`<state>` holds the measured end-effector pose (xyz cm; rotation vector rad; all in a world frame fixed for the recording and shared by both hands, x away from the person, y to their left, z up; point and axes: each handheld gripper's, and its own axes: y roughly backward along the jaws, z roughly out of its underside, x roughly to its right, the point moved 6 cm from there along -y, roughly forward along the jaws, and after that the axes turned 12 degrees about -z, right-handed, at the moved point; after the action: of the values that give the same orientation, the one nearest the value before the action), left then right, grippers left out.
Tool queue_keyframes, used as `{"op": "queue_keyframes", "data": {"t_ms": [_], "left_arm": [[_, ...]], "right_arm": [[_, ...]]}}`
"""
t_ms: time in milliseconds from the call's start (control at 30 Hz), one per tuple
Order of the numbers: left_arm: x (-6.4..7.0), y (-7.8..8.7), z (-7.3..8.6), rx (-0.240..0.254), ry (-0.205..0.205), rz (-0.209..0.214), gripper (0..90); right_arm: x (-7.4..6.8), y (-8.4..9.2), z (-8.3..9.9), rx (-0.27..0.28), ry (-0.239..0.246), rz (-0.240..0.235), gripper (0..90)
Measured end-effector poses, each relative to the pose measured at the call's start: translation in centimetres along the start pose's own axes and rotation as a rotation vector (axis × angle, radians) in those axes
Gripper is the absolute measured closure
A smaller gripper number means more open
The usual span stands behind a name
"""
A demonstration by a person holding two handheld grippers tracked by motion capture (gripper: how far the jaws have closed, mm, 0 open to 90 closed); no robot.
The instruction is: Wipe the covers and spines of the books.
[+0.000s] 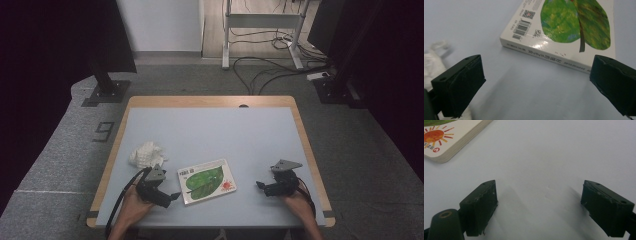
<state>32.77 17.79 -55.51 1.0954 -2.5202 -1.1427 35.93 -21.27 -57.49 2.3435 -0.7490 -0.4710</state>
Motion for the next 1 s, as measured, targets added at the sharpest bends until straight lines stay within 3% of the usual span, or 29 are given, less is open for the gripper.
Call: {"op": "queue_keyframes", "data": {"t_ms": [233, 433, 1000], "left_arm": [[0.5, -1.2, 0.7, -0.036, -0.043, 0.004, 0.0], [0.7, -1.5, 0.9, -0.041, -0.046, 0.021, 0.0], [2.4, -2.4, -0.3, -0.035, -0.082, 0.061, 0.0]], "right_arm": [[0.0, 0.0, -0.1, -0.005, -0.013, 0.016, 10.8], [-0.4, -0.2, -0.6, -0.009, 0.003, -0.008, 3.8], [-1.3, -2.3, -2.9, -0.025, 0.033, -0.088, 3.8]]}}
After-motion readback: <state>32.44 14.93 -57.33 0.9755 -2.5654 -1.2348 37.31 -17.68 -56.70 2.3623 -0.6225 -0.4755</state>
